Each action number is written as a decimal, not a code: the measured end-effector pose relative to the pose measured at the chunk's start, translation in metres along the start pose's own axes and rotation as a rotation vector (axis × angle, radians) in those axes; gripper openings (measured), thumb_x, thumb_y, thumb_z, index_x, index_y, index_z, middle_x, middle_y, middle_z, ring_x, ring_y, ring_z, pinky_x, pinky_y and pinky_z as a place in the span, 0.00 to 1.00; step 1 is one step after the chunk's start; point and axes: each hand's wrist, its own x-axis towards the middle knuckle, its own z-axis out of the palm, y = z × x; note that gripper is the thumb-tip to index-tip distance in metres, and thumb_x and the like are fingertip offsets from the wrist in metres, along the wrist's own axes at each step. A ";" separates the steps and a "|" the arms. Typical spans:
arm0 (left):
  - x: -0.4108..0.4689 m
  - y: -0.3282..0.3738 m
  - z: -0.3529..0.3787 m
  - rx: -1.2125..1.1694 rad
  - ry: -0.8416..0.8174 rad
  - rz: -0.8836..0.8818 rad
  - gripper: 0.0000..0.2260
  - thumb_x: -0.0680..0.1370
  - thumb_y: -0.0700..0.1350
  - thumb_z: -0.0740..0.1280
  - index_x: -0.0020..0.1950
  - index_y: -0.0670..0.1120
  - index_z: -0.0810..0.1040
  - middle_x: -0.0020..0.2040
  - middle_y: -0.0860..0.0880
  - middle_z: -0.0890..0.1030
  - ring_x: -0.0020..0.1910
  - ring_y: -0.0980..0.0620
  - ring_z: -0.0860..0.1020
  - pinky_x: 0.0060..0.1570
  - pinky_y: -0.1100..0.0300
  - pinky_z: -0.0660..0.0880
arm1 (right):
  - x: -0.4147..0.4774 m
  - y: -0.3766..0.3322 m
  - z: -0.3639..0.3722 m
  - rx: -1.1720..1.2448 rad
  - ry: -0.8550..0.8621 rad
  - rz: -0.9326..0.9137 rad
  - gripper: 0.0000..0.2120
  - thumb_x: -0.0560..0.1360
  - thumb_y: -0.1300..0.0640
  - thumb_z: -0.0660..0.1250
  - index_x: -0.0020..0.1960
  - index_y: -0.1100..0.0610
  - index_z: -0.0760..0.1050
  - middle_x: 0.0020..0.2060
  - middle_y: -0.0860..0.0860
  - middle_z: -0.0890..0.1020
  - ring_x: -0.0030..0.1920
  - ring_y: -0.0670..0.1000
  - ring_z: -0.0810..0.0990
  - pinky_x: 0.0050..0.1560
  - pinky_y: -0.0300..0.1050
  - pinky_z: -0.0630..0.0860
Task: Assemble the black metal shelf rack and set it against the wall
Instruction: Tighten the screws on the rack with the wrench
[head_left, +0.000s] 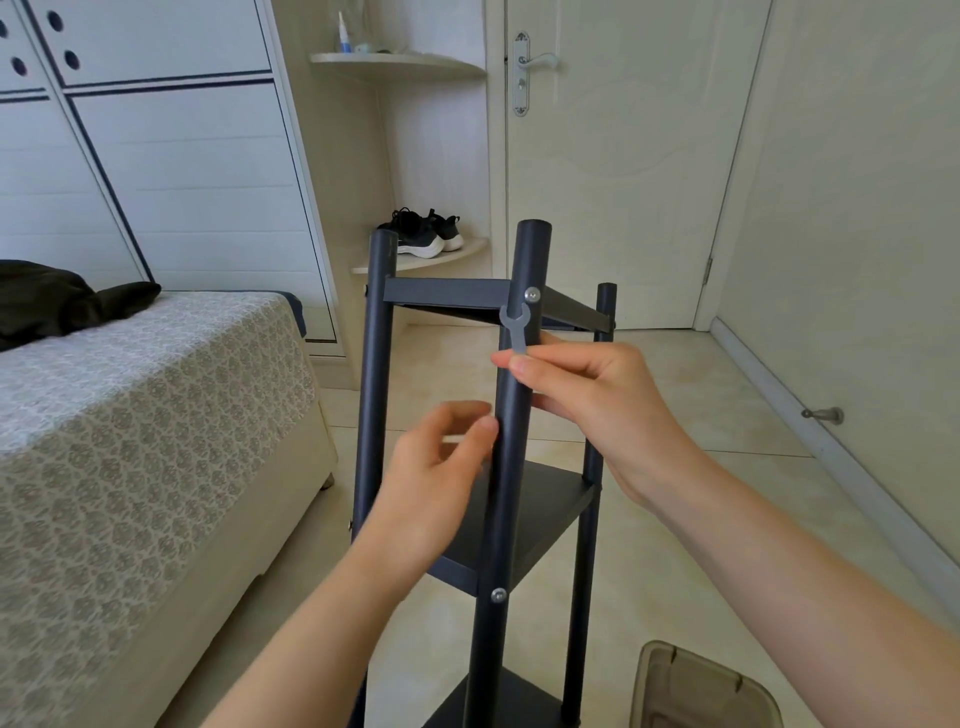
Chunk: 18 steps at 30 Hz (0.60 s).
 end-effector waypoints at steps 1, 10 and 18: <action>-0.002 0.000 0.003 -0.050 -0.031 -0.038 0.08 0.83 0.52 0.63 0.59 0.55 0.80 0.49 0.58 0.84 0.51 0.58 0.82 0.55 0.58 0.79 | 0.001 0.001 0.001 -0.015 -0.005 -0.003 0.07 0.76 0.56 0.70 0.48 0.46 0.86 0.51 0.43 0.85 0.57 0.41 0.81 0.62 0.44 0.76; -0.005 -0.002 0.010 -0.192 0.005 0.001 0.04 0.81 0.48 0.66 0.55 0.50 0.76 0.42 0.49 0.83 0.34 0.53 0.81 0.38 0.66 0.79 | 0.007 0.001 0.012 -0.014 -0.076 -0.012 0.07 0.77 0.56 0.69 0.48 0.47 0.86 0.50 0.42 0.86 0.56 0.37 0.80 0.52 0.24 0.72; -0.006 -0.007 0.009 -0.221 -0.035 0.050 0.04 0.82 0.49 0.64 0.55 0.52 0.77 0.41 0.45 0.80 0.34 0.54 0.78 0.39 0.67 0.77 | 0.006 0.003 0.017 0.051 0.017 -0.042 0.07 0.77 0.58 0.69 0.46 0.49 0.86 0.48 0.44 0.86 0.54 0.39 0.81 0.48 0.23 0.71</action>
